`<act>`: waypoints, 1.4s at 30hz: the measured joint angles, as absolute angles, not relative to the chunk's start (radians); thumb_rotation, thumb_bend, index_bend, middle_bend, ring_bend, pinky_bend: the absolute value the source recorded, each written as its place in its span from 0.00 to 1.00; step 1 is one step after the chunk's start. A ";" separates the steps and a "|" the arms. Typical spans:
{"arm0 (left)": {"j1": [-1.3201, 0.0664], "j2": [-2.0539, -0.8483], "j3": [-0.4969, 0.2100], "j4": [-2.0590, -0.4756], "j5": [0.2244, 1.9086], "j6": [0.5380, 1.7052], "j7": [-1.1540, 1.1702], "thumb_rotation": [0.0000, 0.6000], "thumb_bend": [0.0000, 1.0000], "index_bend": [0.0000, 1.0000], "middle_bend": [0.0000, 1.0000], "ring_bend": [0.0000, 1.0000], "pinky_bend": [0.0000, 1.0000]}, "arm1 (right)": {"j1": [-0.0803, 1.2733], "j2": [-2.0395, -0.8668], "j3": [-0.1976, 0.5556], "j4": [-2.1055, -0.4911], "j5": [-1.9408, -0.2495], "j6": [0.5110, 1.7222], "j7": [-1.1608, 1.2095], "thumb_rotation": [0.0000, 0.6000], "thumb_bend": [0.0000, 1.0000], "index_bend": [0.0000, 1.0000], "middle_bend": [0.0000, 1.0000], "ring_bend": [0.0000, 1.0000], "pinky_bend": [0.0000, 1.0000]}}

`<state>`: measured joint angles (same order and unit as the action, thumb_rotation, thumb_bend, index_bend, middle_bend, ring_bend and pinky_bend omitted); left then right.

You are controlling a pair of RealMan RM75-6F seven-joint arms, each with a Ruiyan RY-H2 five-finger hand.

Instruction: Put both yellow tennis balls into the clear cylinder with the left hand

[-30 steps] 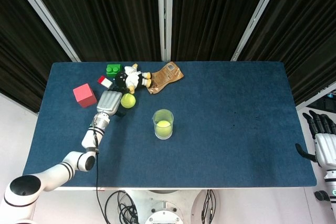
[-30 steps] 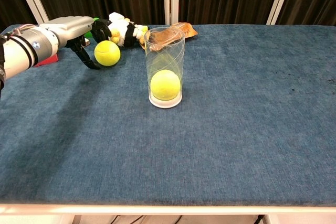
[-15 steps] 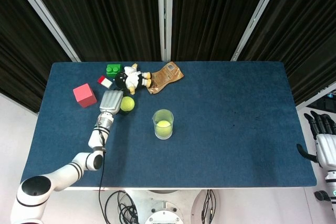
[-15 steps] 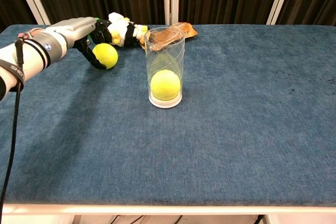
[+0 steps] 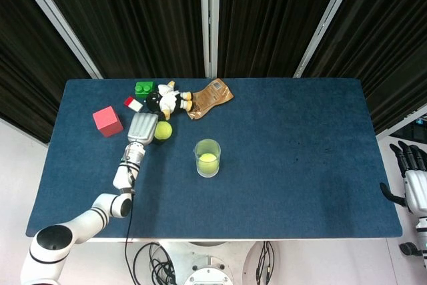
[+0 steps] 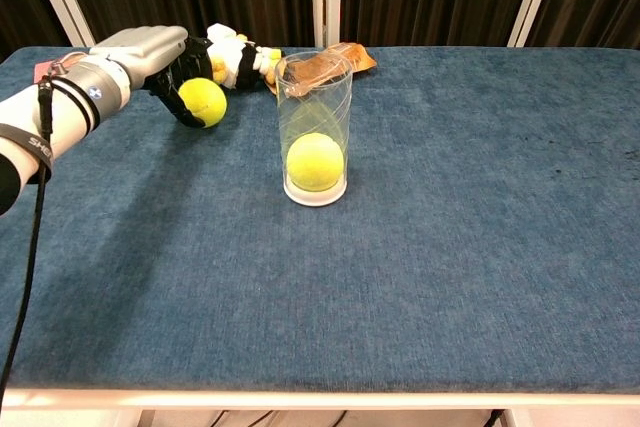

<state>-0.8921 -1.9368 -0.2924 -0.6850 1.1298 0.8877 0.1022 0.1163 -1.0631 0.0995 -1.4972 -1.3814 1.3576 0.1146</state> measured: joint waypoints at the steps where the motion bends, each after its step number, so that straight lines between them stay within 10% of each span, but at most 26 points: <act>1: -0.891 -1.934 -0.292 -0.690 1.134 0.894 0.101 1.00 0.13 0.51 0.53 0.47 0.66 | 0.116 -1.062 0.100 -1.498 -1.382 1.359 0.115 1.00 0.24 0.00 0.00 0.00 0.00; 23: -0.765 -1.498 -0.282 -1.727 1.264 1.210 0.424 1.00 0.16 0.56 0.57 0.51 0.69 | 0.108 -1.034 0.098 -1.559 -1.435 1.414 0.098 1.00 0.24 0.00 0.00 0.00 0.00; 42: -0.787 -1.519 -0.292 -1.783 1.173 1.203 0.523 1.00 0.16 0.56 0.57 0.51 0.69 | 0.106 -1.033 0.095 -1.560 -1.444 1.418 0.103 1.00 0.24 0.00 0.00 0.00 0.00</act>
<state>-0.7867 -1.5187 -0.2917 -1.7833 1.1732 1.2029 0.5234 0.1065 -1.0327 0.0949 -1.5603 -1.4444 1.4175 0.1026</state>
